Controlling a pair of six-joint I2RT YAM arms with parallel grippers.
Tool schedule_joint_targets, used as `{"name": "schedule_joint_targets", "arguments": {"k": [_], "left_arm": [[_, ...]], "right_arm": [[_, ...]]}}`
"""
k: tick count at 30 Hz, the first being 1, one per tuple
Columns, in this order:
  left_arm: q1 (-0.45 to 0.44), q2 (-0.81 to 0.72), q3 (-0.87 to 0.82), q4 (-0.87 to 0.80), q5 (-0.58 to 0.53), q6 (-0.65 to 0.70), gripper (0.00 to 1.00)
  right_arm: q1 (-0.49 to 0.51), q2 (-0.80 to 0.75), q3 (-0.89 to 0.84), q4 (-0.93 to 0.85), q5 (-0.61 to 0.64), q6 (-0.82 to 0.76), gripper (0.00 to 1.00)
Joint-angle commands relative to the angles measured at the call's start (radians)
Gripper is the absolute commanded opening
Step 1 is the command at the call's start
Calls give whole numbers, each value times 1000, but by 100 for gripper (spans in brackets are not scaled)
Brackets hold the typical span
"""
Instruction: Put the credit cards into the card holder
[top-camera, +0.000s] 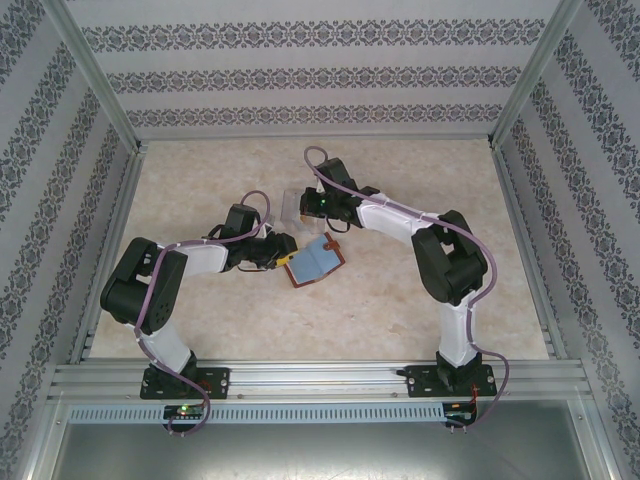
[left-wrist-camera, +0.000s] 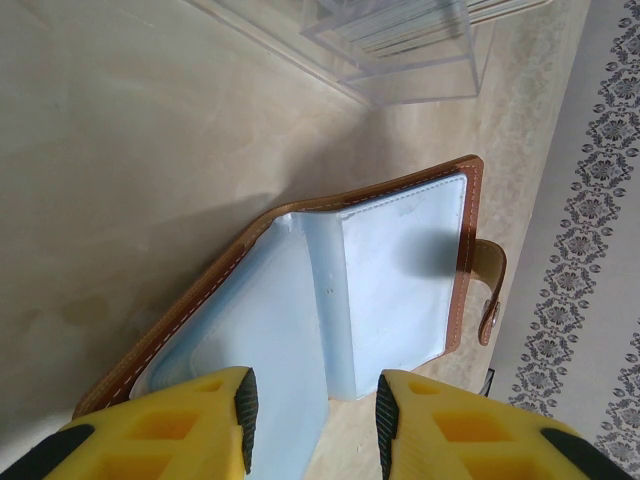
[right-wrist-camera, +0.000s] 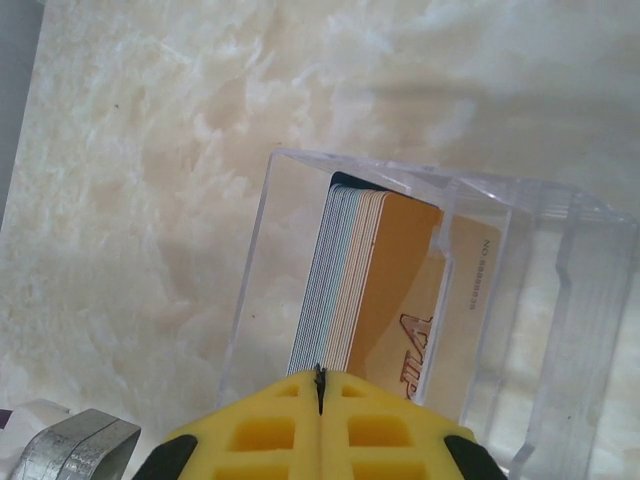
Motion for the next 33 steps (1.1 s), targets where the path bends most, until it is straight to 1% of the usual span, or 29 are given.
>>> {"name": "schedule_joint_targets", "arguments": {"k": [1, 3, 5, 7, 9, 15, 17, 19, 25, 29, 33], "left_arm": [[-14, 10, 14, -19, 25, 33, 39], [-13, 10, 15, -22, 24, 34, 39], [-13, 10, 18, -25, 25, 34, 39], [-13, 9, 20, -29, 26, 36, 39], [-13, 7, 20, -32, 24, 38, 39], [-14, 7, 20, -38, 22, 42, 39], [-12, 9, 21, -36, 21, 40, 39], [-14, 10, 23, -36, 23, 42, 39], [-13, 13, 24, -39, 27, 47, 39], [-13, 13, 23, -42, 30, 49, 39], [-13, 12, 24, -44, 32, 51, 39]], "right_arm": [[-11, -40, -5, -26, 0, -34, 3], [-11, -33, 7, -46, 14, -46, 16], [-11, -22, 11, -46, 13, -44, 24], [-8, -3, 22, -49, 2, -23, 41], [-3, 11, 29, -46, -7, -10, 49], [12, 46, 63, -54, 6, 12, 52], [15, 60, 67, -53, 13, 19, 58], [19, 76, 70, -48, 8, 25, 62], [28, 98, 85, -30, -16, 31, 62], [30, 107, 102, -24, -41, 31, 58], [37, 110, 107, -18, -47, 27, 57]]}}
